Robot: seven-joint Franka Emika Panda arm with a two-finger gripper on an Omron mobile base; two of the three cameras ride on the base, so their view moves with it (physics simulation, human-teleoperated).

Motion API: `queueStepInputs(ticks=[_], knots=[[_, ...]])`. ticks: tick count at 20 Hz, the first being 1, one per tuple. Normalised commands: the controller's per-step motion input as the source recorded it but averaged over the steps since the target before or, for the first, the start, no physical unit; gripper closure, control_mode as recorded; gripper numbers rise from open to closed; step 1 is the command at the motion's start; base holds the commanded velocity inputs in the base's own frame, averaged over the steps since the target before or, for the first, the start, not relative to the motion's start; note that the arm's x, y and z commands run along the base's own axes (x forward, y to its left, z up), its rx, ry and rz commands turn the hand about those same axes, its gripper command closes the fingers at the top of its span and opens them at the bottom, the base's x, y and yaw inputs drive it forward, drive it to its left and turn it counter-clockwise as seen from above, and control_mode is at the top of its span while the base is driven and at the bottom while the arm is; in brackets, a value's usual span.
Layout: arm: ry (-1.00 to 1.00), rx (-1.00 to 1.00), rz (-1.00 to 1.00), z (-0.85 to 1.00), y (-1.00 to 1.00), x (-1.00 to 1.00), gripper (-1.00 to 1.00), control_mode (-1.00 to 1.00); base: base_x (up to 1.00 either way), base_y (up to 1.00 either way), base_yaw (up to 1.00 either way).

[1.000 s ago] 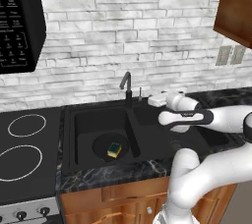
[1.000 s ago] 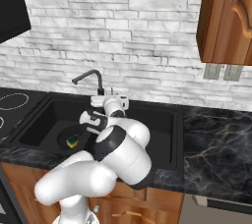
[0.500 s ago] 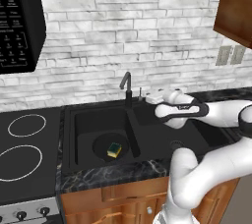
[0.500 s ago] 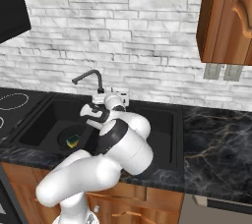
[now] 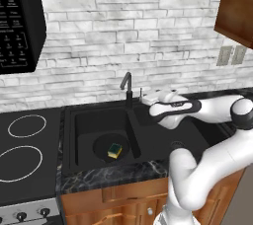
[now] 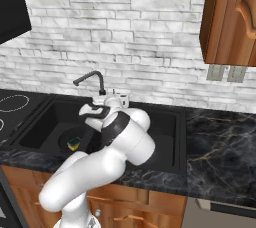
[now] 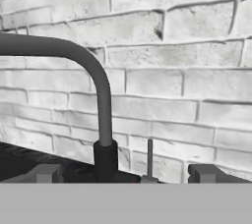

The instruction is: Pick the pan and sponge and place them into the sink. Then turn on the water.

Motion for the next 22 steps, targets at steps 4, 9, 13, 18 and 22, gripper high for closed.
queueStepInputs(ticks=[4, 9, 13, 18, 22], knots=[[-0.02, 0.0, -0.03, -0.16, 0.05, 0.2, -1.0, -1.0, 0.0, 0.0, 0.0], [0.0, 0.02, -0.04, -0.1, -0.07, 0.21, -1.0, -1.0, 0.0, 0.0, 0.0], [0.04, 0.06, -0.04, -0.04, -0.17, 0.24, -1.0, -1.0, 0.0, 0.0, 0.0], [0.03, 0.05, -0.03, -0.06, -0.11, 0.25, -1.0, -1.0, 0.0, 0.0, 0.0], [0.01, 0.02, -0.02, -0.17, -0.01, 0.26, -1.0, -1.0, 0.0, 0.0, 0.0]])
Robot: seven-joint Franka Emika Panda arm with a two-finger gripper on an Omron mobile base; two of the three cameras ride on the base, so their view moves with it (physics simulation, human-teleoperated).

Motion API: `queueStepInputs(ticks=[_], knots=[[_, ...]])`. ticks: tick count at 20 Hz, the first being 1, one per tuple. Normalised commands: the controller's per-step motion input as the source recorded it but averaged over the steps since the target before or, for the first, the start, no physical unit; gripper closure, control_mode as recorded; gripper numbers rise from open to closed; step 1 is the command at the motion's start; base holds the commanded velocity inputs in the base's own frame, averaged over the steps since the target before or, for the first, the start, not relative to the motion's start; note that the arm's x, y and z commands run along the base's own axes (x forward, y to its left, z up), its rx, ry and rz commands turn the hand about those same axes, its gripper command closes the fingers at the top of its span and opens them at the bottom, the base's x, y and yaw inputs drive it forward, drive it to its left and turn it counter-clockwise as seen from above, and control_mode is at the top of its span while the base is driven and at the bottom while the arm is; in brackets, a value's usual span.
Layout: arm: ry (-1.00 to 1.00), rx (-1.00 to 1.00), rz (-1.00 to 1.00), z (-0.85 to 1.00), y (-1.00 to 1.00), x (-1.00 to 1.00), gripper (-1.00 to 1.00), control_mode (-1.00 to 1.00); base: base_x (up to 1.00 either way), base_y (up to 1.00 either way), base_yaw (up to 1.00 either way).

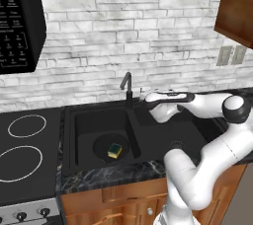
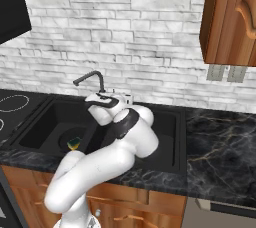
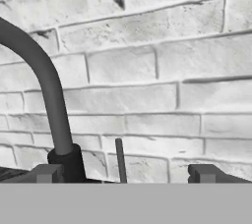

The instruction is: Pick the pan and sponge and place them into the sink. Then turn on the water.

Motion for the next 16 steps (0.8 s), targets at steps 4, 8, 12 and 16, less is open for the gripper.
queueStepInputs(ticks=[4, 8, 12, 16], knots=[[0.0, 0.0, -0.01, -0.3, 0.07, 0.24, -1.0, -1.0, 0.0, 0.0, 0.0], [0.0, 0.0, -0.01, -0.28, 0.06, 0.25, -1.0, -1.0, 0.0, 0.0, 0.0], [0.0, 0.0, -0.01, -0.24, 0.07, 0.27, -1.0, -1.0, 0.0, 0.0, 0.0], [-0.01, 0.0, -0.01, -0.2, 0.06, 0.26, -1.0, -1.0, 0.0, 0.0, 0.0]])
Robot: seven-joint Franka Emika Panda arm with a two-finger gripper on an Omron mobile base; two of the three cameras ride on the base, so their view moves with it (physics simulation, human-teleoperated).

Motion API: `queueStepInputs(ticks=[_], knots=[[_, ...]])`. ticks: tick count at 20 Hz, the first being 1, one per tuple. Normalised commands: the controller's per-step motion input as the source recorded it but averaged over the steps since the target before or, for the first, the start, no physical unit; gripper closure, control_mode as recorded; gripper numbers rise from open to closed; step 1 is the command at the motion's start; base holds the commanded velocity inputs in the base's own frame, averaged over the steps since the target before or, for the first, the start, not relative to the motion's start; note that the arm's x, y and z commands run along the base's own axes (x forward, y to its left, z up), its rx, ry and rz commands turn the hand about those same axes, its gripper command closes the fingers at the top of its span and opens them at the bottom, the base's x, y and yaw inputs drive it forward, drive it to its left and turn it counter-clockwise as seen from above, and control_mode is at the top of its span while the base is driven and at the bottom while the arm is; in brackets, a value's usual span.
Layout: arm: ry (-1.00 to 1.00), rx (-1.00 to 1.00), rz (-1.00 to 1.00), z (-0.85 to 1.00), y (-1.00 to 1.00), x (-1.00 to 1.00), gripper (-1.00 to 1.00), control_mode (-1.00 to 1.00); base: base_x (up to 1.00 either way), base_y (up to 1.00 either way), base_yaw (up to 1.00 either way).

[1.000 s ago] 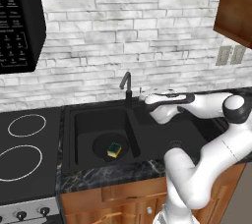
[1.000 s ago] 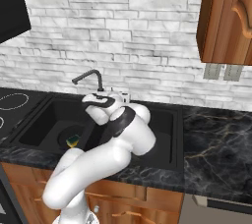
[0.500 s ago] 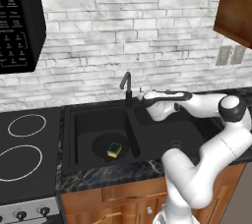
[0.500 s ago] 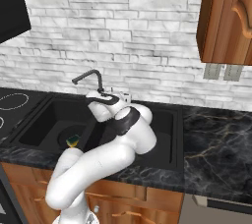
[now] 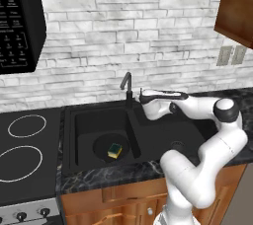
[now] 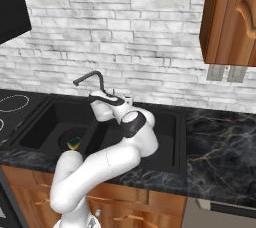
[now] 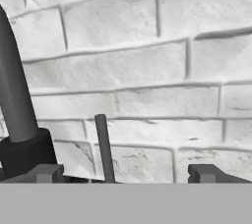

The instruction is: Pick the pan and sponge and place them into the sink. Then turn on the water.

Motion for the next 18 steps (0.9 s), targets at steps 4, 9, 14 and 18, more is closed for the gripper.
queueStepInputs(ticks=[4, 9, 14, 18], knots=[[-0.02, 0.0, -0.01, -0.19, 0.01, 0.24, -1.0, -1.0, 0.0, 0.0, 0.0], [-0.02, 0.0, -0.01, -0.18, 0.0, 0.25, -1.0, -1.0, 0.0, 0.0, 0.0], [-0.02, 0.01, 0.0, -0.19, 0.0, 0.24, -1.0, -1.0, 0.0, 0.0, 0.0], [-0.02, 0.01, -0.01, -0.13, 0.0, 0.28, -1.0, -1.0, 0.0, 0.0, 0.0]])
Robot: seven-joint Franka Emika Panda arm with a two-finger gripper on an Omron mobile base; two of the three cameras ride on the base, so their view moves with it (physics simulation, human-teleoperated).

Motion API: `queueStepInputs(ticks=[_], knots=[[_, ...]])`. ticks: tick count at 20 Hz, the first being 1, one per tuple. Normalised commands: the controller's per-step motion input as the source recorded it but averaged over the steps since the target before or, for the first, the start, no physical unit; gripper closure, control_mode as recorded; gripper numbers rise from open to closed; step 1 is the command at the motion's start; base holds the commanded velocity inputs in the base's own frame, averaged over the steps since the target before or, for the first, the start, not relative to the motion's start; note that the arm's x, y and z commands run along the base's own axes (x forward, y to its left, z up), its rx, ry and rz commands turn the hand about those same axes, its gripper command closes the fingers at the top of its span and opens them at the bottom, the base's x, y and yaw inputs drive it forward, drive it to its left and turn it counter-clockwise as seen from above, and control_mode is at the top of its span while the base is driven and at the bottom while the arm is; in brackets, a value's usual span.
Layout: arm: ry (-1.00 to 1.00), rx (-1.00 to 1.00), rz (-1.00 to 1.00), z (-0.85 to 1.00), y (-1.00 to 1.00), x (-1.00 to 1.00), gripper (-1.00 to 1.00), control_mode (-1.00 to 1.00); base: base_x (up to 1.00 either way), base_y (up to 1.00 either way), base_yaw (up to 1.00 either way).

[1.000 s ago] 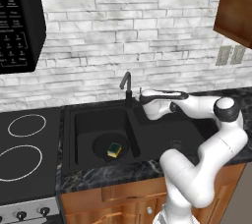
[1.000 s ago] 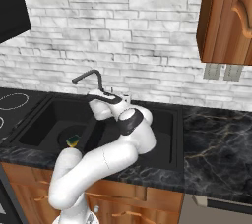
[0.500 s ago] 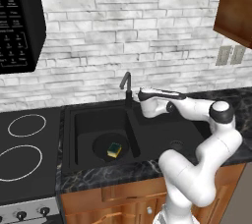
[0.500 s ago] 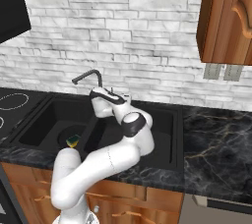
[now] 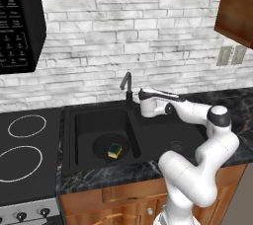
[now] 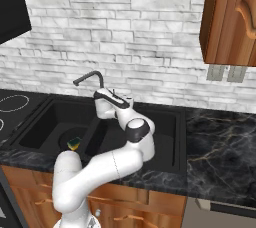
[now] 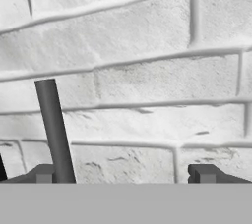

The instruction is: Pick the pan and sponge and place them into the sink. Then turn on the water.

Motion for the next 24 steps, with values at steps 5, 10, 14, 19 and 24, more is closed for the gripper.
queueStepInputs(ticks=[5, 10, 14, 19, 24], knots=[[0.0, 0.0, -0.01, 0.01, -0.01, 0.31, -1.0, -1.0, 0.0, 0.0, 0.0], [0.0, 0.0, -0.01, 0.08, -0.02, 0.33, -1.0, -1.0, 0.0, 0.0, 0.0], [0.0, 0.0, -0.02, 0.1, -0.02, 0.35, -1.0, -1.0, 0.0, 0.0, 0.0], [-0.02, 0.0, -0.06, 0.18, -0.06, 0.28, -1.0, -1.0, 0.0, 0.0, 0.0], [-0.04, 0.0, -0.1, 0.16, -0.02, 0.28, -1.0, -1.0, 0.0, 0.0, 0.0]])
